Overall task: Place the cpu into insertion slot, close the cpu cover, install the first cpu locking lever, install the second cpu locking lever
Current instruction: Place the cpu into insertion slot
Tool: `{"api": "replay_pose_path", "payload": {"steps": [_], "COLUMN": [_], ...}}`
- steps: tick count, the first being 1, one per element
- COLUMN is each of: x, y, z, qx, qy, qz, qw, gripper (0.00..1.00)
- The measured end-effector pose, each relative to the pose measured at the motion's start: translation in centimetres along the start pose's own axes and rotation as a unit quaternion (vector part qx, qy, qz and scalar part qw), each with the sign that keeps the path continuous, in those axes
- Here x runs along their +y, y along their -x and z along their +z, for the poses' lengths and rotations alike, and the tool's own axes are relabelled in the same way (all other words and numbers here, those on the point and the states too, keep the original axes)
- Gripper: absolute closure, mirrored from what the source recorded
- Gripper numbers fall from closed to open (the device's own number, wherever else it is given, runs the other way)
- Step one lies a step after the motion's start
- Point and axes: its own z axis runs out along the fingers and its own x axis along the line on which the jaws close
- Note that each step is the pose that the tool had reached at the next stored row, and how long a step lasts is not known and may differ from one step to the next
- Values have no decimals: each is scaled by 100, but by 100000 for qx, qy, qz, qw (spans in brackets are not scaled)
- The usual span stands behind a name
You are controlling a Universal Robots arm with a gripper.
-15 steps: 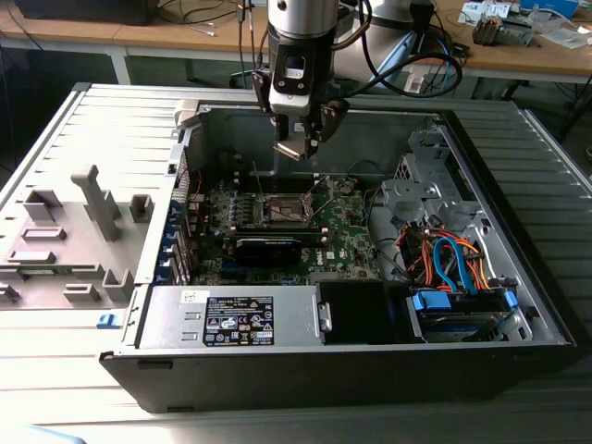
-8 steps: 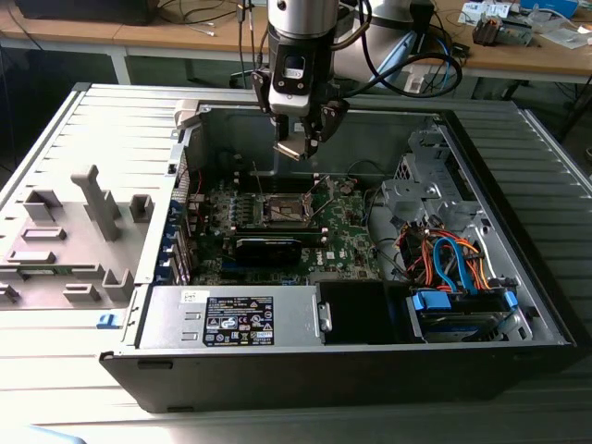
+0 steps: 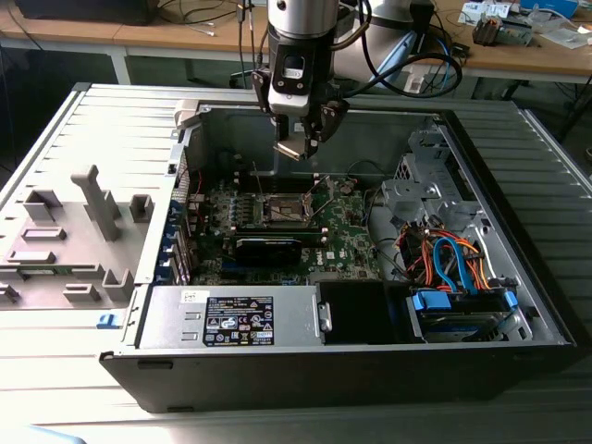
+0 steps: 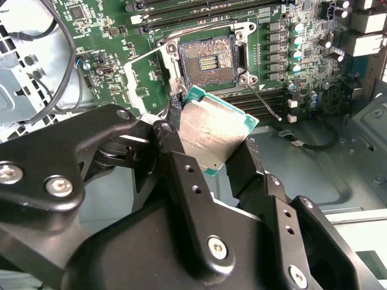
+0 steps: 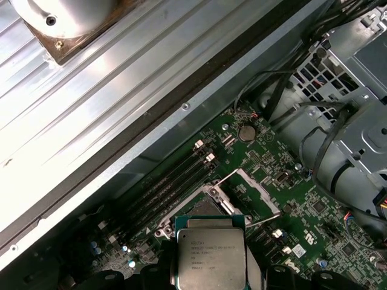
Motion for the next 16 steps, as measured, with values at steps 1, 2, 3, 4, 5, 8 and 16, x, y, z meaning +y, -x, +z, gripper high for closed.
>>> {"api": "replay_pose_path", "payload": {"steps": [1, 2, 3, 4, 5, 8, 16], "x": [0, 0, 0, 0, 0, 0, 0], "y": [0, 0, 0, 0, 0, 0, 0], "z": [0, 0, 0, 0, 0, 0, 0], "qx": [-1, -2, -3, -6, -8, -10, -27], "qy": [4, 1, 5, 5, 2, 6, 8], "qz": [33, 54, 82, 94, 110, 155, 362], "qw": [100000, 100000, 100000, 100000, 100000, 100000, 99999], "gripper": [45, 45, 45, 45, 45, 45, 45]}}
